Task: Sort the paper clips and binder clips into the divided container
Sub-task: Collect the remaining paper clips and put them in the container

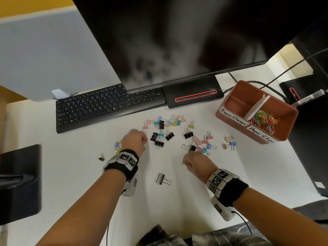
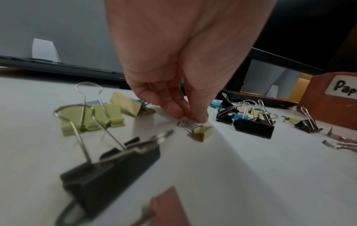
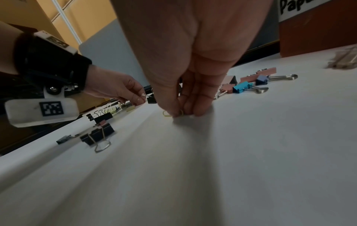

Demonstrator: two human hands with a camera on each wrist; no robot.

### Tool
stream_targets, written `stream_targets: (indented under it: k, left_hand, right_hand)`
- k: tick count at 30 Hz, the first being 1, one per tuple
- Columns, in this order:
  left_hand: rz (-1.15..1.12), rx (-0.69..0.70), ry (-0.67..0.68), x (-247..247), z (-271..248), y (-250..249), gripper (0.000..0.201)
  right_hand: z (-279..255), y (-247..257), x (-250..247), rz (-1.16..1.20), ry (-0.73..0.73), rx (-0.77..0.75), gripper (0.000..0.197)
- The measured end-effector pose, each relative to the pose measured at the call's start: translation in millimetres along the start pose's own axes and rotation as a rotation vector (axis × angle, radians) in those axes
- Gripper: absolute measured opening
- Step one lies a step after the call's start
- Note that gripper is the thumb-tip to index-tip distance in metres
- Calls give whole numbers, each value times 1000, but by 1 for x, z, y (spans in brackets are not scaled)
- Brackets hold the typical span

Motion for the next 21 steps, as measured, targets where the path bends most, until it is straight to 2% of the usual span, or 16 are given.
stream_targets:
  k: [3, 6, 9, 12, 14, 18, 21]
  left_hand:
    - [-82, -8, -69, -14, -6, 5, 14]
    - [-212, 3, -245, -45, -19, 24, 8]
    - [-199, -44, -320, -64, -30, 57, 5]
    - [-195, -87, -284, -62, -34, 90, 6]
    - [-187, -83, -250, -57, -36, 100, 7]
    - [-198, 16, -241, -53, -41, 83, 7]
    - [-196, 83, -137, -38, -41, 68, 11]
  right_hand:
    - [0, 2, 0, 1, 2, -17, 20]
    - [-2, 7, -3, 2, -26, -94, 16]
    - [-6, 10, -5, -1, -16, -167, 14]
    - [-6, 6, -18, 53, -49, -191, 11]
    - [-5, -5, -36, 127, -130, -123, 7]
    - [-8, -27, -63, 172, -241, -2, 11]
    - [-9, -27, -58, 133, -185, -11, 19]
Point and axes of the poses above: each hand's wrist, its own z-axis towards the middle knuckle, its own x-axis out of the palm, y = z × x, the point moved 9 cm from there along z, towards the middle knuckle, and after that the axes turned 1 degree about x, right-handed, at the moved point
